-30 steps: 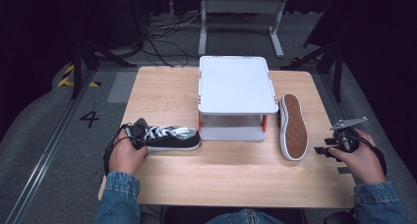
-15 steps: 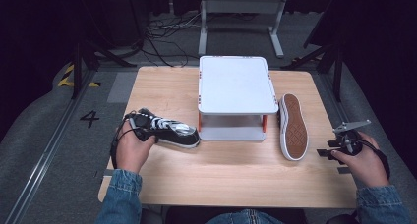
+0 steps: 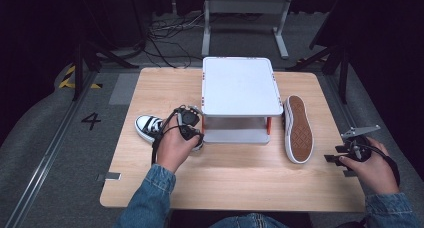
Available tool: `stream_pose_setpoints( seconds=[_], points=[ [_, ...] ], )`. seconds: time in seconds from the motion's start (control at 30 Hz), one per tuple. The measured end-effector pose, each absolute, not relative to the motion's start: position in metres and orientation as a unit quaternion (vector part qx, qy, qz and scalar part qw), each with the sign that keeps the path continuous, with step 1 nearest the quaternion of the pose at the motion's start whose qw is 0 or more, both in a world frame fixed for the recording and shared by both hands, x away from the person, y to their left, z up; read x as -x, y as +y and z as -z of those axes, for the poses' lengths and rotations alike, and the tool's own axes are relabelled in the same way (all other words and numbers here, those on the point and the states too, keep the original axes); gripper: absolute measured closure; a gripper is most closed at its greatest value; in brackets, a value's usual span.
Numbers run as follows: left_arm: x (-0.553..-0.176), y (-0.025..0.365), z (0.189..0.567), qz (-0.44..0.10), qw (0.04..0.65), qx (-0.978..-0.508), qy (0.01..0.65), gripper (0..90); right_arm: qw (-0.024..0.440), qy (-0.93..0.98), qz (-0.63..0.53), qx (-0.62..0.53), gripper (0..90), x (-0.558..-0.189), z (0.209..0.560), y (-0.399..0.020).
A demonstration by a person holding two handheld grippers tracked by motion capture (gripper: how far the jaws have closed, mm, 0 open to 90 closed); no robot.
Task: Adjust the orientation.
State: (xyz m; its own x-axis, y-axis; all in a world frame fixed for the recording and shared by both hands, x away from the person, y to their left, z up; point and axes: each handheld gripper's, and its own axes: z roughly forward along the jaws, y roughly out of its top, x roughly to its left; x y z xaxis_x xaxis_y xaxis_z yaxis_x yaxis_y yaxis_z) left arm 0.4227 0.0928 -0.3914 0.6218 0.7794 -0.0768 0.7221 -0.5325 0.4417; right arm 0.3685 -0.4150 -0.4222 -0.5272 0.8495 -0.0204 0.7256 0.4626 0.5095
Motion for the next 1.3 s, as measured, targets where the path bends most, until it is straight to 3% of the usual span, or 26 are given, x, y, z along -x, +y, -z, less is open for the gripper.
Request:
stream_pose_setpoints(
  seconds=[0.13,0.37,0.53,0.6,0.73,0.9,1.03,1.3],
  points=[
    [-0.420,0.098,0.393,-0.060,0.211,-0.876,0.430,79.4,0.134,0.848,-0.226,-0.461,38.6,-0.371,0.424,-0.412],
    [-0.390,0.122,0.385,-0.007,0.187,-0.887,0.422,81.7,0.133,0.852,-0.232,-0.450,38.2,-0.379,0.421,-0.406],
    [-0.360,0.142,0.376,-0.009,0.130,-0.888,0.441,77.6,0.135,0.859,-0.231,-0.438,37.9,-0.390,0.419,-0.399],
    [-0.356,0.149,0.372,-0.008,0.132,-0.886,0.444,75.6,0.135,0.859,-0.233,-0.434,37.8,-0.392,0.418,-0.396],
    [-0.354,0.163,0.365,-0.028,0.153,-0.875,0.459,63.2,0.135,0.862,-0.235,-0.429,37.8,-0.396,0.417,-0.392],
    [-0.367,0.183,0.361,-0.091,0.176,-0.858,0.474,55.5,0.135,0.860,-0.234,-0.432,37.6,-0.395,0.418,-0.395],
    [-0.382,0.185,0.372,-0.104,0.181,-0.861,0.464,46.8,0.133,0.858,-0.234,-0.438,37.3,-0.391,0.420,-0.399],
    [-0.402,0.189,0.384,-0.114,0.193,-0.868,0.444,45.4,0.136,0.852,-0.237,-0.447,36.0,-0.380,0.421,-0.407]
  ],
)
